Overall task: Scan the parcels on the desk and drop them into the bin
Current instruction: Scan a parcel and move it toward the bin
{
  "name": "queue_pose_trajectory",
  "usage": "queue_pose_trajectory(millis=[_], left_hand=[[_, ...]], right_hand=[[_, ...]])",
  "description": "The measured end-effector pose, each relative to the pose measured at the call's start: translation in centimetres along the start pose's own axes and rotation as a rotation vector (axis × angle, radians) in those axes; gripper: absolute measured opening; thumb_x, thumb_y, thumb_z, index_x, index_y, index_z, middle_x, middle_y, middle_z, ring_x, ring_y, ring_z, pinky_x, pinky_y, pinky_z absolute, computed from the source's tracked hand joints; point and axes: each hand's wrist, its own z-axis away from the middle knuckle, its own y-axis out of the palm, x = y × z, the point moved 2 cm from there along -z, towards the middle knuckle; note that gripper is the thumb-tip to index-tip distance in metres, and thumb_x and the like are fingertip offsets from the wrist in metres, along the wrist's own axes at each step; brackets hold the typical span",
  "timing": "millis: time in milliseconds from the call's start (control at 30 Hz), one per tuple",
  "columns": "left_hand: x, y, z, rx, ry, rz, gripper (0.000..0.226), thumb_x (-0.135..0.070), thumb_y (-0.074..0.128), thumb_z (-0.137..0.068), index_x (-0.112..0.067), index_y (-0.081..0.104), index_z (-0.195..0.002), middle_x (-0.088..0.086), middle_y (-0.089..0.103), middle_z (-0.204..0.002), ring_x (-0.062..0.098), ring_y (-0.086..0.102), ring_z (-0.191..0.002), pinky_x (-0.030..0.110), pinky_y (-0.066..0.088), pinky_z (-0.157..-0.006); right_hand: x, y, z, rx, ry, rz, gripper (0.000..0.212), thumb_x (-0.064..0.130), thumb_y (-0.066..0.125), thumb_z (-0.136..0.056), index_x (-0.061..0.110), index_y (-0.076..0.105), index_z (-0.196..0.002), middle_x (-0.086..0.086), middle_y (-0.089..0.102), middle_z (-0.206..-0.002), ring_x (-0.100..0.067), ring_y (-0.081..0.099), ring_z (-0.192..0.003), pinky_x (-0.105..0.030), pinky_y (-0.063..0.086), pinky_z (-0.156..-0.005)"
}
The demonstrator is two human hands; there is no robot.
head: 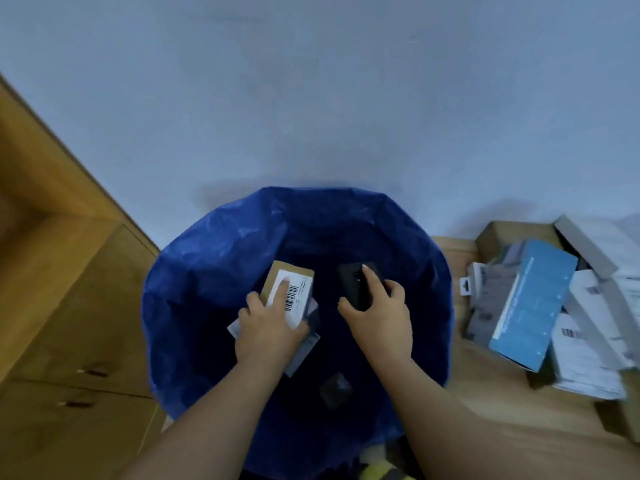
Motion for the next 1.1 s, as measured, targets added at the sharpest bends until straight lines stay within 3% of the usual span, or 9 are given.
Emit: queue_pose_trajectory(millis=[133, 367, 600, 800, 1100], left_hand=[[1.0, 4.8, -2.3, 0.111, 0.045, -0.051, 0.084, -0.063, 0.056, -0.085, -0.045, 0.01, -0.153, 0.011, 0.015, -0.147, 0.036, 0.027, -0.131, 0.05, 0.048, -0.093], [4.2, 11.3, -5.6, 0.262, 0.112, -0.153, 0.083, -0.059, 0.057, -0.089, -0.042, 0.008, -0.154, 0.013, 0.009, -0.147, 0.036, 0.026, -0.128, 0.044, 0.048, -0.087], [5.1, 17.0, -6.7, 0.296, 0.253, -0.172, 0.089, -0.056, 0.061, -0.084, -0.046, 0.007, -0.154, 0.011, 0.016, -0.146, 0.031, 0.028, -0.126, 0.039, 0.049, -0.085], [6.0, 21.0, -6.9, 0.411, 0.221, -0.207, 0.086, -0.06, 0.05, -0.09, -0.048, -0.009, -0.152, 0.009, 0.005, -0.148, 0.028, 0.022, -0.129, 0.034, 0.046, -0.09], [8.1, 25.8, -7.2, 0.476, 0.167, -0.239, 0.086, -0.06, 0.052, -0.09, -0.046, -0.005, -0.153, 0.013, 0.006, -0.153, 0.031, 0.023, -0.131, 0.037, 0.047, -0.087]], right_hand=[[-2.6, 3.9, -0.8, 0.012, 0.147, 0.014, 0.07, 0.057, 0.062, -0.086, 0.053, 0.029, -0.148, -0.001, 0.03, -0.151, -0.028, 0.048, -0.122, -0.049, 0.048, -0.098], [-6.9, 11.3, -2.3, 0.121, 0.346, 0.046, 0.072, 0.059, 0.06, -0.09, 0.05, 0.026, -0.152, -0.004, 0.021, -0.158, -0.029, 0.041, -0.13, -0.05, 0.043, -0.104], [-12.3, 15.6, -3.4, 0.202, 0.48, 0.196, 0.072, 0.059, 0.056, -0.093, 0.05, 0.019, -0.154, -0.007, 0.018, -0.161, -0.031, 0.039, -0.132, -0.045, 0.042, -0.104], [-15.0, 17.3, -3.6, 0.231, 0.52, 0.231, 0.073, 0.057, 0.058, -0.092, 0.051, 0.02, -0.153, -0.006, 0.019, -0.159, -0.03, 0.038, -0.129, -0.049, 0.043, -0.104], [-16.7, 21.2, -3.4, 0.28, 0.524, 0.184, 0.072, 0.057, 0.058, -0.092, 0.05, 0.022, -0.154, -0.005, 0.019, -0.158, -0.029, 0.038, -0.131, -0.051, 0.042, -0.106]])
